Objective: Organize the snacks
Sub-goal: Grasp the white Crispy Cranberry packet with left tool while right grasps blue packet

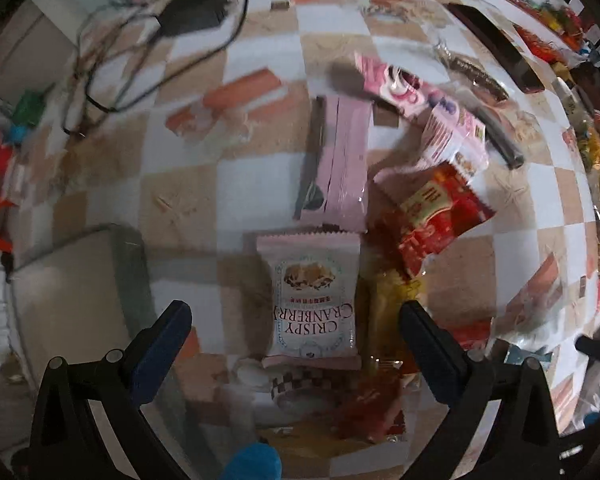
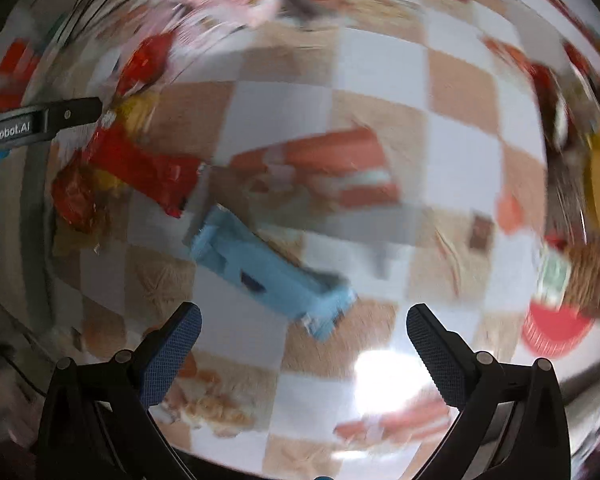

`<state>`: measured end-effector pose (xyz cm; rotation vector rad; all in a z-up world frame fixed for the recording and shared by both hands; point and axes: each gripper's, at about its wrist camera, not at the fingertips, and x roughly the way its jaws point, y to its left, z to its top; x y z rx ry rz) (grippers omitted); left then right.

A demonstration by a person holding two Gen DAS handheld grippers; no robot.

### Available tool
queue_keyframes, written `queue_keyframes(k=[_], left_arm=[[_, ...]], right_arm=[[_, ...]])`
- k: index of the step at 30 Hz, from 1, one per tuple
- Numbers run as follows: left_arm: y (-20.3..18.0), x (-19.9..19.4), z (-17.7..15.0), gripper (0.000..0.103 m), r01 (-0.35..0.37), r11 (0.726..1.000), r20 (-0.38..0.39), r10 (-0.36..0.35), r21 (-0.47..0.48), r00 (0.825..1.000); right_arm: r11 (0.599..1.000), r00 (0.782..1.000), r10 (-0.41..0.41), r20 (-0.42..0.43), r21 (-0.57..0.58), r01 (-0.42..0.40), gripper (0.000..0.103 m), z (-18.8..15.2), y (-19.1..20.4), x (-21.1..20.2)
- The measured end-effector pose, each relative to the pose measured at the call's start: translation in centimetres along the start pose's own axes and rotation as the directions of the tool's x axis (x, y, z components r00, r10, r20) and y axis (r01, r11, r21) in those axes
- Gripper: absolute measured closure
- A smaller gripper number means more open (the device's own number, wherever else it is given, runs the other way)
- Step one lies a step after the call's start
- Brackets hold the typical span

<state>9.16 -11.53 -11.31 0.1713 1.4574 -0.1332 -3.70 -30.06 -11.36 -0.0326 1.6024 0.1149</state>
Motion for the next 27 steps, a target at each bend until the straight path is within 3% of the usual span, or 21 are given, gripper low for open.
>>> queue_keyframes(k=[3, 7, 9, 15, 17, 20, 21, 22, 23, 27], left_arm=[[0.1, 1.3, 0.3, 0.0, -0.016, 1.0, -0.019, 0.016, 0.022, 1.0], [1.2, 1.9, 0.5, 0.0, 0.07, 0.997, -0.027, -0.07, -0.019, 0.997], [2.7, 2.8, 0.5, 0.0, 0.152, 0.986, -0.069, -0.157, -0.076, 0.985], [2.9, 3.3, 0.6, 0.0, 0.135, 0.99, -0.155, -0.138, -0.03, 0.978], [2.6, 3.3, 1.2, 0.001, 0.128, 0.991, -0.172, -0.132, -0.035, 0.976], [1.3, 2.1, 2.2, 0.017, 0.143, 0.99, -0.135, -0.143, -0.014, 0.98], [1.0, 1.8, 2.2, 0.028, 0.157, 0.988, -0.129, -0.156, -0.008, 0.979], [0.7, 1.5, 2.2, 0.046, 0.183, 0.983, -0.129, -0.183, -0.006, 0.975], [0.4, 1.2, 2.2, 0.058, 0.197, 0.98, -0.13, -0.196, -0.006, 0.972], [-0.2, 0.2, 1.7, 0.059, 0.158, 0.987, -0.107, -0.157, 0.003, 0.982]], right_arm=[[0.997, 0.999, -0.028, -0.017, -0.065, 0.027, 0.0, 1.0, 0.9, 1.1], [0.993, 0.998, -0.055, -0.043, -0.103, 0.05, 0.0, 1.9, 1.2, 2.3], [0.993, 0.997, -0.055, -0.047, -0.107, 0.05, 0.0, 2.5, 1.3, 2.7], [0.992, 0.997, -0.061, -0.048, -0.11, 0.055, 0.001, 3.8, 1.9, 3.6], [0.993, 0.997, -0.061, -0.041, -0.108, 0.057, 0.008, 4.1, 2.2, 3.3], [0.992, 0.998, -0.062, -0.019, -0.109, 0.06, 0.046, 4.5, 2.8, 2.3], [0.993, 0.998, -0.06, -0.019, -0.105, 0.058, 0.07, 4.7, 2.9, 2.0], [0.994, 0.998, -0.056, -0.024, -0.096, 0.054, 0.078, 4.8, 2.8, 1.9], [0.996, 0.998, -0.046, -0.032, -0.082, 0.043, 0.078, 5.0, 2.6, 1.9], [1.0, 0.999, 0.026, -0.027, 0.005, -0.025, 0.078, 5.5, 0.8, 1.0]])
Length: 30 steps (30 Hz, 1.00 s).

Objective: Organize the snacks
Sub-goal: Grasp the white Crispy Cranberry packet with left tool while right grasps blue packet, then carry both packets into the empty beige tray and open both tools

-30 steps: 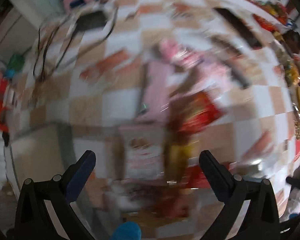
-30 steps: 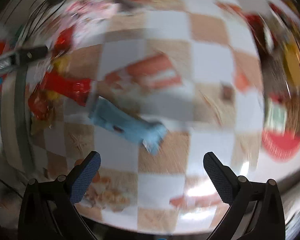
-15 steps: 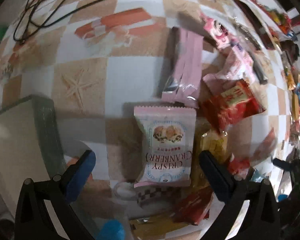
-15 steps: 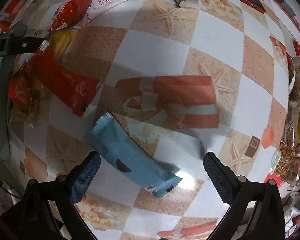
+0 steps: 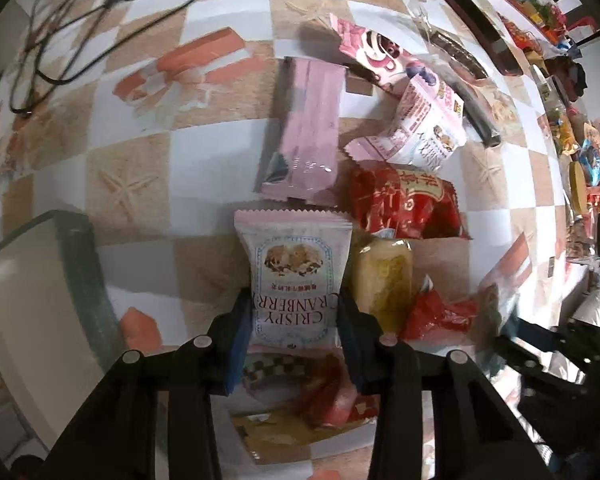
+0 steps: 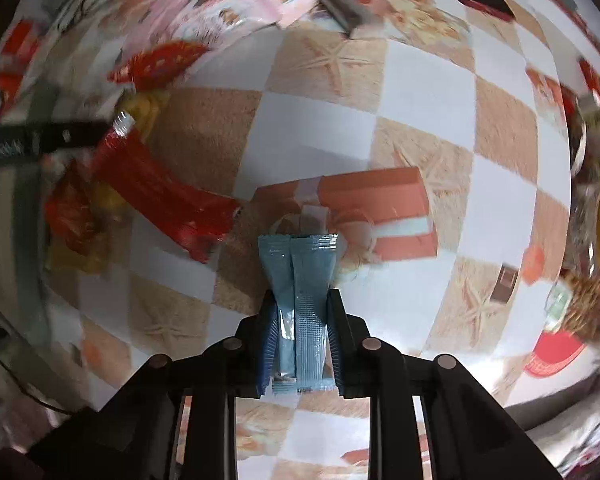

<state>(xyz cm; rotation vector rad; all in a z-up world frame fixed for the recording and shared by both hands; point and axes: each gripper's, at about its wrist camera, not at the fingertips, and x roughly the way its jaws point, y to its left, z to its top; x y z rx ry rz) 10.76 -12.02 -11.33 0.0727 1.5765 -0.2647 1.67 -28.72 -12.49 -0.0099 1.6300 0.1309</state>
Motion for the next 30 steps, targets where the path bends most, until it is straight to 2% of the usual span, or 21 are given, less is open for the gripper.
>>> queue_keyframes(k=[6, 10, 13, 17, 24, 30], left_arm=[[0.0, -4.6, -2.8, 0.059, 0.037, 0.999, 0.097, -0.034, -0.025, 0.995], [1.2, -8.2, -4.5, 0.059, 0.041, 0.999, 0.166, -0.039, -0.014, 0.985], [3.1, -9.8, -5.8, 0.059, 0.028, 0.999, 0.203, -0.02, -0.036, 0.979], [7.4, -11.6, -8.8, 0.059, -0.035, 0.993, 0.217, 0.059, -0.11, 0.974], [15.2, -10.4, -13.8, 0.059, -0.108, 0.958, 0.136, 0.148, -0.266, 0.98], [18.0, -8.8, -16.5, 0.054, -0.136, 0.934, 0.104, 0.179, -0.33, 0.978]], right_arm=[[0.996, 0.997, 0.07, 0.044, 0.055, -0.072, 0.078, -0.6, -1.5, -2.6], [0.99, 0.989, 0.124, 0.081, 0.056, -0.129, 0.078, 0.0, -0.7, -5.5], [0.987, 0.983, 0.156, 0.101, 0.016, -0.158, 0.078, -0.4, 2.5, -6.8], [0.975, 0.97, 0.214, 0.112, -0.083, -0.206, 0.078, 0.1, 7.7, -7.8], [0.928, 0.951, 0.304, 0.061, -0.243, -0.281, 0.078, 1.1, 18.5, -7.3], [0.902, 0.949, 0.315, -0.016, -0.306, -0.305, 0.078, 2.7, 26.1, -4.3]])
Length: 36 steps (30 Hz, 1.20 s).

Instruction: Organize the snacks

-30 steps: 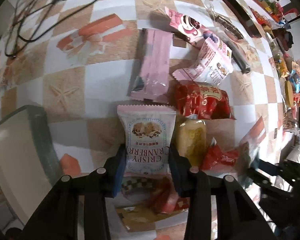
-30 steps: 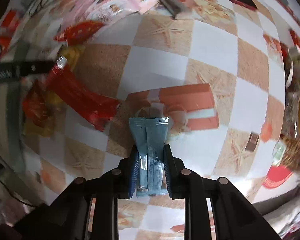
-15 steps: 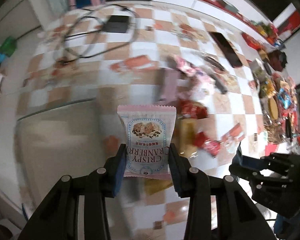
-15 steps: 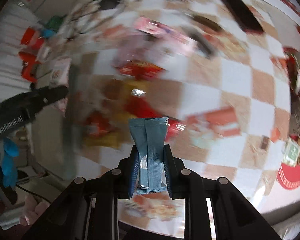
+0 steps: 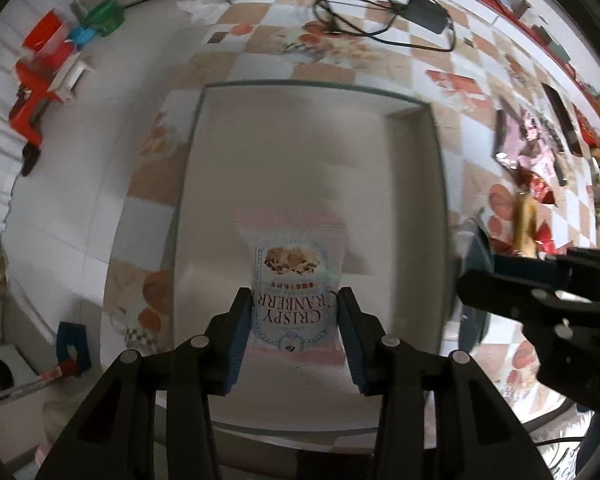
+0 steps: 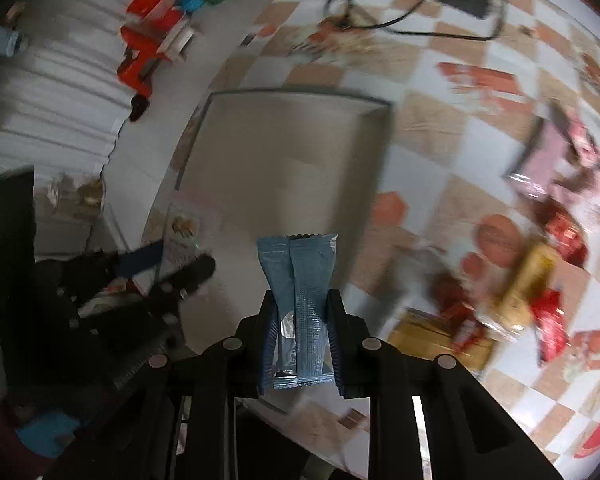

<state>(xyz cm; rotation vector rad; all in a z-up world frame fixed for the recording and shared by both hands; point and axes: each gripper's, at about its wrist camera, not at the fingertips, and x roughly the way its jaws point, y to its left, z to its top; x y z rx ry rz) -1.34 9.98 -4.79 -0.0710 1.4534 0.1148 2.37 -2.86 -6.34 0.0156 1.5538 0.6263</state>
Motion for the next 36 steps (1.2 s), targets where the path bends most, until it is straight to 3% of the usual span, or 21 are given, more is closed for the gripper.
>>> queue_keyframes(k=[2, 4, 8, 9, 10, 11, 12, 15, 17, 27, 36], left_arm=[[0.4, 0.0, -0.4, 0.045, -0.018, 1.0, 0.017, 0.018, -0.009, 1.0], [0.9, -0.4, -0.8, 0.021, -0.04, 0.999, 0.039, 0.041, -0.021, 0.998], [1.6, -0.5, -0.9, 0.015, -0.058, 0.998, 0.038, 0.059, -0.033, 0.998], [1.7, -0.3, -0.9, 0.015, -0.066, 0.997, 0.027, 0.066, -0.031, 0.997], [1.8, -0.1, -0.8, 0.014, -0.081, 0.996, 0.013, 0.082, -0.027, 0.997], [1.8, 0.0, -0.8, 0.014, -0.102, 0.995, 0.008, 0.103, -0.021, 0.995], [1.7, 0.0, -0.8, 0.014, -0.127, 0.992, 0.006, 0.128, -0.012, 0.992], [1.6, -0.4, -0.8, 0.014, -0.099, 0.995, 0.017, 0.099, -0.004, 0.995], [1.5, -1.1, -0.7, 0.014, -0.098, 0.995, 0.029, 0.099, -0.014, 0.995], [0.4, -4.3, -0.3, 0.013, -0.089, 0.995, 0.046, 0.087, 0.046, 0.995], [-0.4, -6.3, -0.5, 0.013, -0.11, 0.99, 0.061, 0.104, 0.09, 0.993]], right_arm=[[1.0, 1.0, -0.012, -0.02, -0.008, 0.012, 0.078, 0.7, 0.9, 1.3], [1.0, 0.999, -0.024, -0.036, -0.008, 0.024, 0.078, 1.0, 1.4, 2.1], [0.999, 0.997, -0.051, -0.057, -0.019, 0.05, 0.072, 1.4, 2.3, 2.5], [0.998, 0.996, -0.06, -0.059, -0.023, 0.058, 0.053, 1.3, 2.3, 2.3], [0.997, 0.996, -0.071, -0.056, -0.029, 0.069, 0.025, 1.1, 2.5, 2.0], [0.997, 0.996, -0.075, -0.049, -0.031, 0.074, 0.016, 0.9, 2.6, 1.7], [0.996, 0.996, -0.078, -0.037, -0.035, 0.077, 0.014, 0.9, 2.8, 1.3], [0.992, 0.993, -0.114, -0.03, -0.056, 0.112, 0.014, 0.9, 3.3, 0.6], [0.985, 0.987, -0.158, -0.01, -0.07, 0.156, 0.0, 0.6, 3.5, -0.4], [0.952, 0.95, -0.291, 0.114, -0.067, 0.299, 0.0, -1.6, 3.7, -6.2], [0.939, 0.929, -0.316, 0.194, -0.076, 0.335, 0.0, -2.3, 4.7, -9.1]])
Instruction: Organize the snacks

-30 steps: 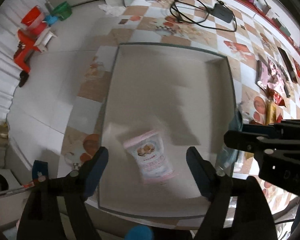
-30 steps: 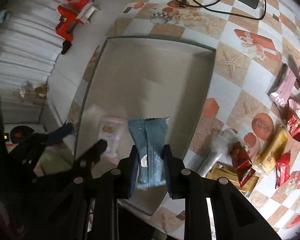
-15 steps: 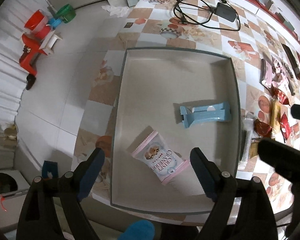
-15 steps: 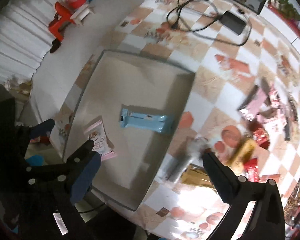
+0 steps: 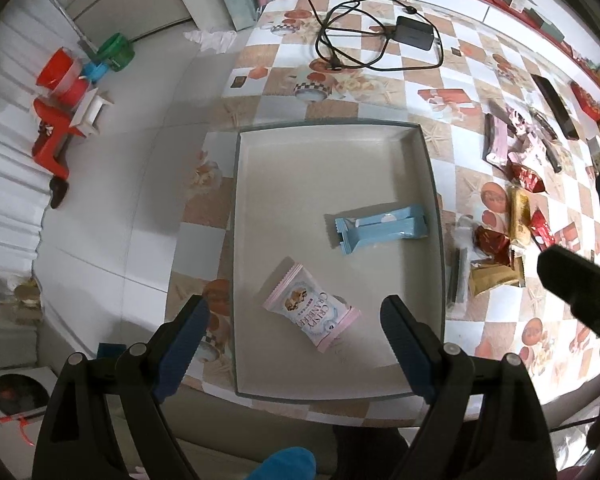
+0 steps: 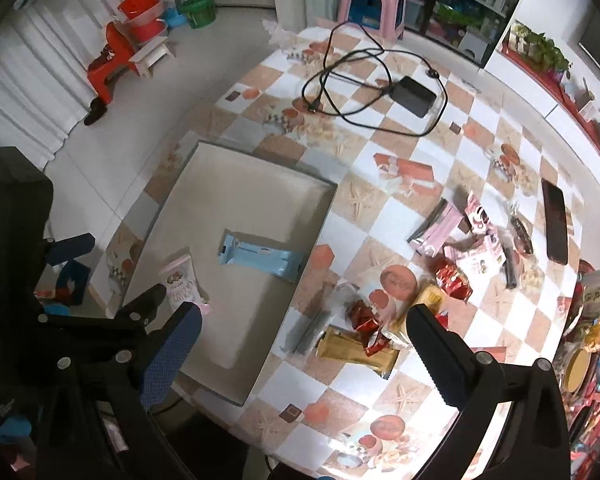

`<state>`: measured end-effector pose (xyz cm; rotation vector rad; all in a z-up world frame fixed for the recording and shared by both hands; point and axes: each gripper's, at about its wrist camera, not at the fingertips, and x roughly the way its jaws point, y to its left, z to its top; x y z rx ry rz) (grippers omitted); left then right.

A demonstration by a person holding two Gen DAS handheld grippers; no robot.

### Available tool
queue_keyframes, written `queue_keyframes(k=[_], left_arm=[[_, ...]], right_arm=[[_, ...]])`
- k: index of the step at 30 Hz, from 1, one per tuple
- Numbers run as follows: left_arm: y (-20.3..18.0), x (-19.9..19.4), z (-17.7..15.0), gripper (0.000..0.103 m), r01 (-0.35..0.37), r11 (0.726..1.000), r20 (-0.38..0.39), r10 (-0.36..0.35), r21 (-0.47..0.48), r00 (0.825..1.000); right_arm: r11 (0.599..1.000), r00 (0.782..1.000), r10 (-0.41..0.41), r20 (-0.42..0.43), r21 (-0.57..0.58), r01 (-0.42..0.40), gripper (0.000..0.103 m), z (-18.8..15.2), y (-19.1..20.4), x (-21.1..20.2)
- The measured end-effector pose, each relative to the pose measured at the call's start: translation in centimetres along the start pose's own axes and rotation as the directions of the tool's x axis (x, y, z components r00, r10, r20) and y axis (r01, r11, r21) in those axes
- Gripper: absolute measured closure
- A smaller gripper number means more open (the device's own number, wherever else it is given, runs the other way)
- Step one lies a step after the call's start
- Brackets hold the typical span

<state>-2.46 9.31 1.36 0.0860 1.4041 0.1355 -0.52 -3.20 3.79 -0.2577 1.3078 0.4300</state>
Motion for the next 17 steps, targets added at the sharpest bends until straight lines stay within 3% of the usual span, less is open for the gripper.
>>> queue_keyframes(k=[14, 17], left_arm=[[0.42, -0.55, -0.36, 0.013, -0.013, 1.0, -0.002, 0.013, -0.022, 1.0], [0.69, -1.12, -0.69, 0.013, 0.047, 0.998, 0.03, -0.046, -0.03, 0.998]], right_arm=[[1.0, 0.999, 0.008, 0.039, -0.028, -0.007, 0.0, 0.55, 0.86, -1.01], [1.0, 0.999, 0.01, 0.038, -0.027, -0.009, 0.0, 0.53, 0.91, -1.01]])
